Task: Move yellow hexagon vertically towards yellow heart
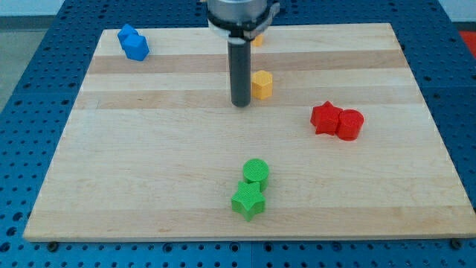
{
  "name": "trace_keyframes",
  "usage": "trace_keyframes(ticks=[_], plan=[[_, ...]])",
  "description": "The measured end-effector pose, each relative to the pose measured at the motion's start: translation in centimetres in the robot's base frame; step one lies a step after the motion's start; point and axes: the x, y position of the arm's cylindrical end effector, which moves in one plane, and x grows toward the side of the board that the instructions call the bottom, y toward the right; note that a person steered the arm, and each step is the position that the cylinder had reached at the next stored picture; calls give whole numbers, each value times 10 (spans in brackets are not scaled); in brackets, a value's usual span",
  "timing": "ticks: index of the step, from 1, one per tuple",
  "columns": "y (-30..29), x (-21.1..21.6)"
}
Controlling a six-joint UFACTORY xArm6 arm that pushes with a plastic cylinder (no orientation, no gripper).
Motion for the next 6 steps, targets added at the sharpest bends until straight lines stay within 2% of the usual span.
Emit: trace_keyframes(ticks=[1,2,3,5,6], plan=[[28,7],[55,-32],[53,-71],[66,-116],[105,-156]])
